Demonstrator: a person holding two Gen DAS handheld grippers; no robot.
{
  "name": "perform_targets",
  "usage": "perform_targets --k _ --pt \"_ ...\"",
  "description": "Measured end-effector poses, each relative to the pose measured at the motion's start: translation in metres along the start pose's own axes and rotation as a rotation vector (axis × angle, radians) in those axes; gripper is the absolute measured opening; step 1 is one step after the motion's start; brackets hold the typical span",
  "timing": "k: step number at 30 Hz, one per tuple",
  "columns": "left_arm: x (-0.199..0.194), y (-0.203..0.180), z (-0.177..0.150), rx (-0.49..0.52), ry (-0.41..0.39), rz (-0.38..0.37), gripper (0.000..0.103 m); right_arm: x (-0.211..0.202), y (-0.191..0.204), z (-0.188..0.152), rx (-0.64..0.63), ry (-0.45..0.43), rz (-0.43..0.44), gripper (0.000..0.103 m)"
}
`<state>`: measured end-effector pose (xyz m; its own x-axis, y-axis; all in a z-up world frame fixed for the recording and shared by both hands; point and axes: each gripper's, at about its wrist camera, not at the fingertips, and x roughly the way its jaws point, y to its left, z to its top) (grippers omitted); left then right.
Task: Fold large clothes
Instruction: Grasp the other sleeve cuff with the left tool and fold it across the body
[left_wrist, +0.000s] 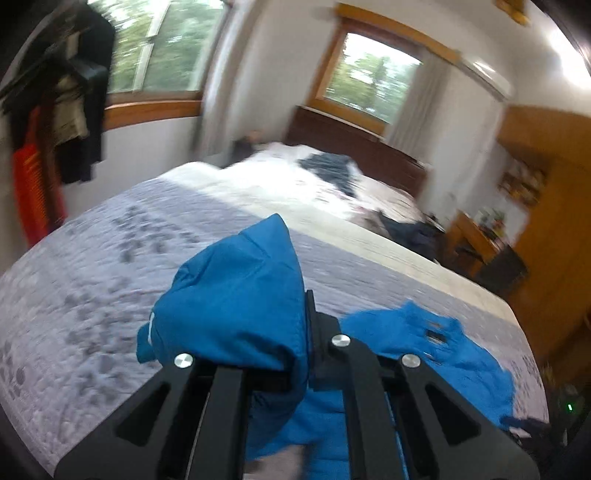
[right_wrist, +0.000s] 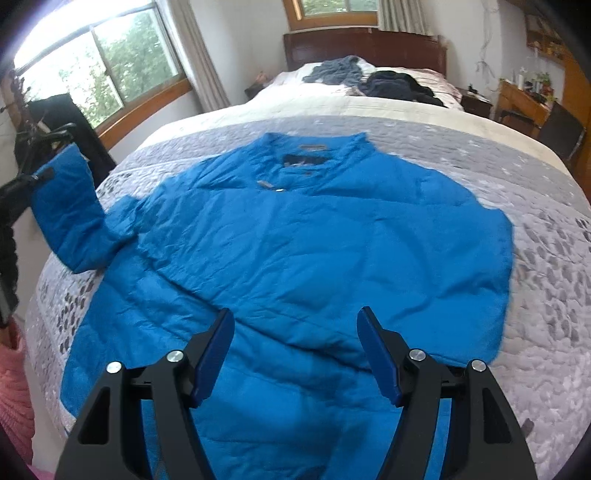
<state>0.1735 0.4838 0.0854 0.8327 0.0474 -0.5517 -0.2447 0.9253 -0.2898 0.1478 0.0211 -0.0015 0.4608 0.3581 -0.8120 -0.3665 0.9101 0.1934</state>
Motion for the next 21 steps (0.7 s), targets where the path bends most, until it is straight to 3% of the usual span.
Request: perform_targets --k 8,13,17,21 --pt "0.026 -0.133 -0.041 0.19 0.06 -0.166 0.005 -0.007 -0.036 0.001 0.084 -0.018 -0.017 0.069" --pt "0.058 -0.188 -0.078 0.24 0.139 -0.244 0.005 -0.007 -0.047 0.002 0.105 -0.02 -0.028 0.069" --pt "0.094 -0.213 -0.113 0.25 0.228 -0.243 0.005 -0.004 -0.058 0.001 0.133 -0.006 -0.036 0.069" --pt "0.124 -0.215 -0.143 0.269 0.299 -0.237 0.006 0.004 -0.064 0.0 0.146 0.014 -0.035 0.069"
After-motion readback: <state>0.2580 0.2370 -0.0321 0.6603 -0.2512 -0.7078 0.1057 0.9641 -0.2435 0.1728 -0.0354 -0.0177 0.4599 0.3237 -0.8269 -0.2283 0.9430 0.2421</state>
